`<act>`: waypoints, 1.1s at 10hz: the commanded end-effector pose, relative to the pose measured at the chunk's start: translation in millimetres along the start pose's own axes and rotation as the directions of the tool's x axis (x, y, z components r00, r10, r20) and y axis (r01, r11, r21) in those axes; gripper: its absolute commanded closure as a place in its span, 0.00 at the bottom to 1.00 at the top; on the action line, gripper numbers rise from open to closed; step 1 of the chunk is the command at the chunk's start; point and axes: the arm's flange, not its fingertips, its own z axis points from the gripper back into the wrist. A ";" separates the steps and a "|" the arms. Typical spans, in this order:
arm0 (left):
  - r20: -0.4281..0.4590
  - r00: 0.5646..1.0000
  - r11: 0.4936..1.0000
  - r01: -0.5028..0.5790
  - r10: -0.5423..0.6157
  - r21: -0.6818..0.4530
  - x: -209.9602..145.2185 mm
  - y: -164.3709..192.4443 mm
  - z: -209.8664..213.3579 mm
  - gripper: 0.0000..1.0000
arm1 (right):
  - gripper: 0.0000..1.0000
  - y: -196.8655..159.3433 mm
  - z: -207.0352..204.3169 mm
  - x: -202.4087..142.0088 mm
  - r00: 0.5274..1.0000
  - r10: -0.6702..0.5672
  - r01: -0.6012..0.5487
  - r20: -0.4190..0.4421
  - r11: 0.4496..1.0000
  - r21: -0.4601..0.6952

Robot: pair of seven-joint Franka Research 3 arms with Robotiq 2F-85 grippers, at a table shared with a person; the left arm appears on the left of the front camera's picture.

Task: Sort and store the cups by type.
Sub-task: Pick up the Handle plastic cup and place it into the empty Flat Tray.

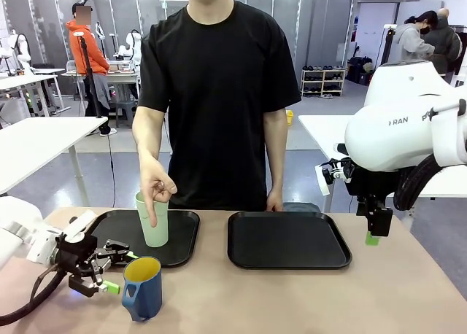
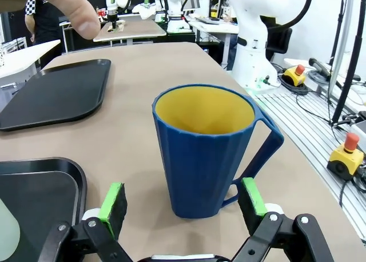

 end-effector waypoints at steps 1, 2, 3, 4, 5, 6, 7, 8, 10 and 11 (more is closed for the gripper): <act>0.030 0.999 0.999 0.044 -0.044 -0.017 -4.5 8.2 -7.0 0.00 | 0.00 -0.6 1.4 -0.6 1.000 -0.004 0.004 -0.011 1.000 0.001; 0.041 0.998 0.999 0.044 -0.043 -0.022 -5.3 9.7 -9.9 0.00 | 0.00 -0.6 1.4 -0.6 1.000 -0.004 0.004 -0.011 1.000 0.001; 0.048 0.998 0.999 0.038 -0.036 -0.035 -5.5 11.1 -14.3 0.00 | 0.00 -0.6 1.4 -0.6 1.000 -0.004 0.004 -0.011 1.000 0.001; 0.050 0.998 0.998 0.032 -0.029 -0.046 -7.4 11.7 -18.0 0.00 | 0.00 -0.6 1.4 -0.6 1.000 -0.004 0.004 -0.011 1.000 0.001; 0.055 0.998 0.998 0.028 -0.025 -0.061 -7.8 11.4 -20.9 0.00 | 0.00 -0.6 1.4 -0.6 1.000 -0.004 0.004 -0.011 1.000 0.001; 0.051 0.998 0.997 0.032 -0.028 -0.072 -7.8 10.4 -23.7 0.00 | 0.00 -0.6 1.4 -0.6 1.000 -0.004 0.004 -0.011 1.000 0.001; 0.051 0.998 0.997 0.030 -0.026 -0.078 -8.2 9.6 -26.0 0.00 | 0.00 -0.6 1.4 -0.6 1.000 -0.004 0.004 -0.011 1.000 0.001; 0.053 0.998 0.997 0.025 -0.021 -0.075 -9.7 10.3 -30.1 0.00 | 0.00 -0.6 1.4 -0.6 1.000 -0.004 0.004 -0.011 1.000 0.001; 0.068 0.998 0.994 0.024 -0.017 -0.103 -14.0 9.3 -39.1 0.00 | 0.00 -0.6 1.4 -0.6 1.000 -0.004 0.004 -0.011 1.000 0.001; 0.077 0.997 0.993 0.026 -0.017 -0.115 -15.6 8.9 -43.7 0.00 | 0.00 -0.6 1.4 -0.6 1.000 -0.004 0.004 -0.011 1.000 0.001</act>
